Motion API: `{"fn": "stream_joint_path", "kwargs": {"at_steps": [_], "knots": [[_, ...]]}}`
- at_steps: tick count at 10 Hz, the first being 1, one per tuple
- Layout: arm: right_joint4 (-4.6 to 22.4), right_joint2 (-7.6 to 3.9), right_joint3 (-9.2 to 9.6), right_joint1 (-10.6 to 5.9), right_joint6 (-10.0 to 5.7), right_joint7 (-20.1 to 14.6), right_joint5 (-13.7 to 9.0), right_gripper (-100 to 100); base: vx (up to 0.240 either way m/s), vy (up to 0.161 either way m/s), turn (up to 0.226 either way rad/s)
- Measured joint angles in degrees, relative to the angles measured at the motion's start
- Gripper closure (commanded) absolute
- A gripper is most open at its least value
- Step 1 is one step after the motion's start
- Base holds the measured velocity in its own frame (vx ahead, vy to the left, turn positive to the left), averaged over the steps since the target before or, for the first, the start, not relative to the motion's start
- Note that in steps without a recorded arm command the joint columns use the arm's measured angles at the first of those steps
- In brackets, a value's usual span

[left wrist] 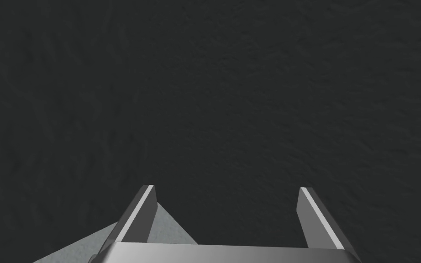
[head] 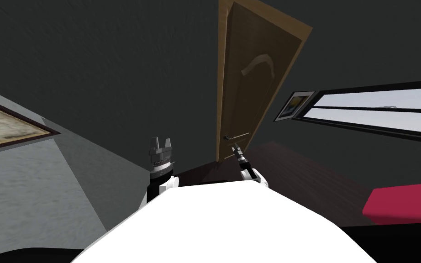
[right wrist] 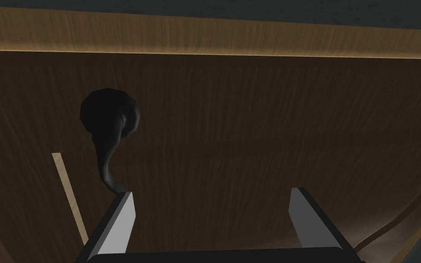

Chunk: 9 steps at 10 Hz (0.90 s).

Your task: Pull the door open

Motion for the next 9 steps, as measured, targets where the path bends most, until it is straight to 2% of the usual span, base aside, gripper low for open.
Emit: {"fn": "stream_joint_path", "kwargs": {"at_steps": [4,6,9], "knots": [[5.8,-1.37,0.32,-2.24,-1.26,-1.1,-0.6,-100,0.035,-0.043,0.081],[10.0,-2.13,0.61,-3.72,-2.42,-1.6,-1.0,-100,0.047,-0.077,0.163],[14.1,-3.41,0.94,-5.16,-2.97,-2.6,-1.6,-100,0.042,-0.054,0.055]]}}
